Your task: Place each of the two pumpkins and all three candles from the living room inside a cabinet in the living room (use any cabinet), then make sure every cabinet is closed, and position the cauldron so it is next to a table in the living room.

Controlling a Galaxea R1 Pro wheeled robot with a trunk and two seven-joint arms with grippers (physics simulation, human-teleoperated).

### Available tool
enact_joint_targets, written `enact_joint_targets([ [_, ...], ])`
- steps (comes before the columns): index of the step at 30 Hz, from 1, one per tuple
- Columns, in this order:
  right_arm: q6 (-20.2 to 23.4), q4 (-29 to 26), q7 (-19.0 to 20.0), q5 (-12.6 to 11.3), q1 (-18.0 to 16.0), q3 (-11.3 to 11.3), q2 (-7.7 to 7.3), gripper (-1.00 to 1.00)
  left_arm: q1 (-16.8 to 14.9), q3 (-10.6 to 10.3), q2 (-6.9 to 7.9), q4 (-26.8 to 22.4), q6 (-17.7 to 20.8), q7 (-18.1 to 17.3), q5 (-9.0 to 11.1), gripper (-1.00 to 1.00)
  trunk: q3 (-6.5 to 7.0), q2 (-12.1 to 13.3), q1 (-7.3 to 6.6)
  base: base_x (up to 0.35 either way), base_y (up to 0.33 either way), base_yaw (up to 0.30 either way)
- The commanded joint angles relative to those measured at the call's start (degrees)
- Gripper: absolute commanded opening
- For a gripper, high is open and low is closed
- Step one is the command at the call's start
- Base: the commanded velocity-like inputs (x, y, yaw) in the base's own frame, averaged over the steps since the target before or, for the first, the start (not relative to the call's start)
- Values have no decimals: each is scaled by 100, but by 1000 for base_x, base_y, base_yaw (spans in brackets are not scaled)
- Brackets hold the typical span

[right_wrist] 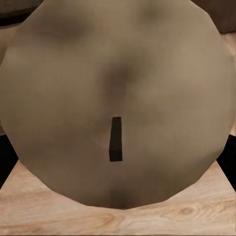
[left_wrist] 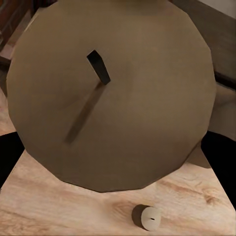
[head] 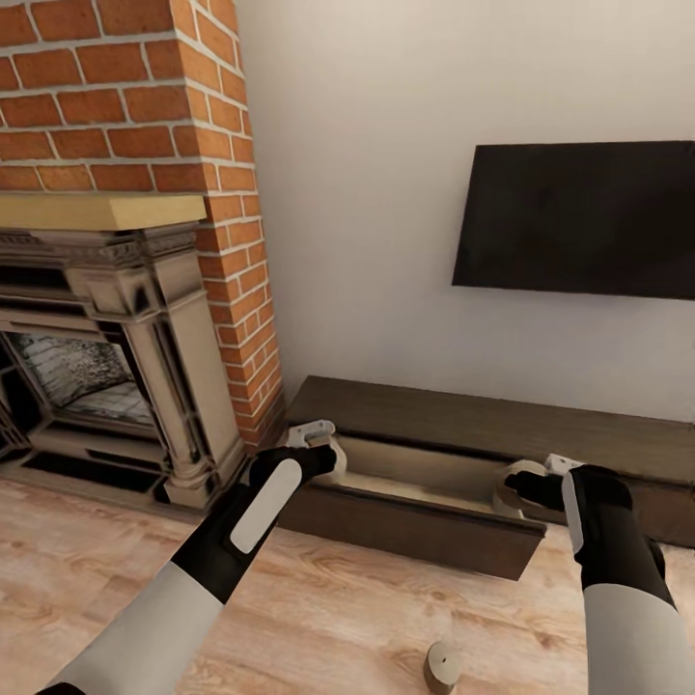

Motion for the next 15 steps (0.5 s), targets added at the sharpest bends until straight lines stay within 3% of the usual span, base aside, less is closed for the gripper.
enact_joint_targets([
  [1,-5,58,-18,113,0,86,41,-100,1,1,8,11,-2,-5,-3,-100,5,0,0,277,165,-123],
  [5,1,165,-20,94,18,218,110,-100,1,6,38,43,-3,-6,-12,-100,18,0,0,275,199,-86],
  [15,2,149,-11,70,22,225,103,-100,1,2,48,55,0,3,-31,-100,86,0,0,259,231,-198],
])
